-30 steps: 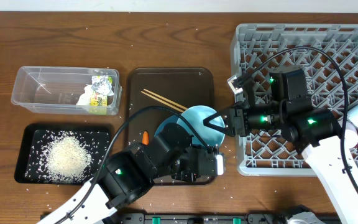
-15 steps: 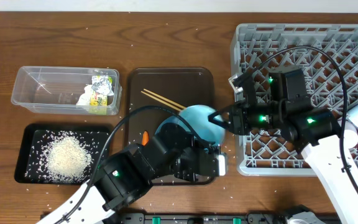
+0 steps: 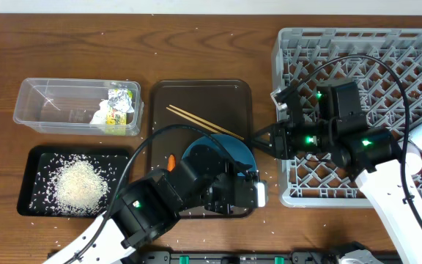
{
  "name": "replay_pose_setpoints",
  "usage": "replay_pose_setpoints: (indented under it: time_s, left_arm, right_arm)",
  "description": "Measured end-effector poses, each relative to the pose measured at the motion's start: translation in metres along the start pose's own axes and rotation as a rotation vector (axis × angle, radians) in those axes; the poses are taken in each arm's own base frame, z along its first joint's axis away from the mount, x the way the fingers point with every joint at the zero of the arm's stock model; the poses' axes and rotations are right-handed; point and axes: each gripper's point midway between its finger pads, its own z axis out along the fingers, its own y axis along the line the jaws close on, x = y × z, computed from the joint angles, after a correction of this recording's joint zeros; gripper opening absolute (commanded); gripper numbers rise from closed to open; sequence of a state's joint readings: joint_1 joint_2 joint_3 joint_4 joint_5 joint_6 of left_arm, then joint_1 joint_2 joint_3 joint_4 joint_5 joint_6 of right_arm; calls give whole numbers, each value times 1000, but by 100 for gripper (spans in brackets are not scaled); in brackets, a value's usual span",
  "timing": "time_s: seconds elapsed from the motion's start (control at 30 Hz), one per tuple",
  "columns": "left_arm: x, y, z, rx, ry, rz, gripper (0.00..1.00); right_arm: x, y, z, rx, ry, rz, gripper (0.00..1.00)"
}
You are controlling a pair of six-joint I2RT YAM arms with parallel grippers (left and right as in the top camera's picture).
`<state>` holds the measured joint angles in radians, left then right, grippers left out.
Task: Sort waste into correct bins and load items into the dishwasher rack
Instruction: 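Hand the light-blue bowl from the left gripper to the right gripper, then carry the bowl with the right gripper into the dish rack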
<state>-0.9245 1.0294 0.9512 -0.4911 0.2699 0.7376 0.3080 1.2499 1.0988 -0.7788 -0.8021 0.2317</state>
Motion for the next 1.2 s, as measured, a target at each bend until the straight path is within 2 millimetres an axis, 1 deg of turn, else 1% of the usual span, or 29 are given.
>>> replay_pose_setpoints:
  time_s: [0.07,0.13,0.2,0.23,0.33,0.43,0.47,0.57,0.6,0.73,0.83,0.87,0.9,0.93,0.97,1.03,1.07,1.1,1.13,1.17,1.2]
  left_arm:
    - [4,1,0,-8,19,-12,38]
    - [14,5,-1,-39,70,-58,38]
    - [28,11,-3,-82,133,-130,34]
    - [35,15,-4,-109,160,-174,33]
    - [53,32,-10,-206,215,-339,33]
    - [70,52,-23,-321,235,-526,33]
    - [75,59,-29,-360,231,-587,33]
    - [84,78,-55,-484,185,-763,33]
    - [87,85,-66,-530,160,-823,34]
    - [104,104,-117,-720,56,-1058,35]
    - [117,105,-142,-811,22,-1170,55]
    - [121,104,-148,-830,20,-1197,61]
    - [127,103,-153,-851,24,-1226,68]
    - [132,101,-156,-864,31,-1251,79]
    - [136,99,-158,-873,44,-1267,98]
    - [144,94,-159,-883,70,-1308,98]
    - [147,92,-159,-885,82,-1322,98]
    - [149,91,-159,-886,92,-1331,98]
    - [150,90,-159,-884,97,-1336,98]
    - [151,90,-159,-885,98,-1339,98]
    - [151,89,-159,-884,101,-1343,98]
  right_arm:
    - [5,-7,0,38,15,23,28]
    - [11,-15,-1,82,33,49,30]
    - [15,-22,-2,123,42,65,33]
    - [16,-26,-2,143,45,71,33]
    - [19,-35,-3,199,49,85,35]
    - [22,-37,2,235,65,84,37]
    - [23,-37,6,240,74,83,40]
    - [33,-41,23,272,130,105,52]
    - [38,-42,32,287,158,112,56]
    - [54,-48,67,347,242,131,63]
    - [67,-54,93,392,290,151,70]
    - [69,-57,100,405,296,159,71]
    - [71,-60,106,417,300,166,70]
    - [72,-63,111,428,302,176,68]
    - [73,-67,115,440,305,194,66]
    - [77,-75,121,469,313,232,64]
    - [79,-80,124,490,316,254,56]
    - [82,-86,127,512,321,276,44]
    - [84,-91,130,526,323,289,36]
    - [85,-96,134,540,325,307,32]
    - [86,-100,139,545,323,321,31]
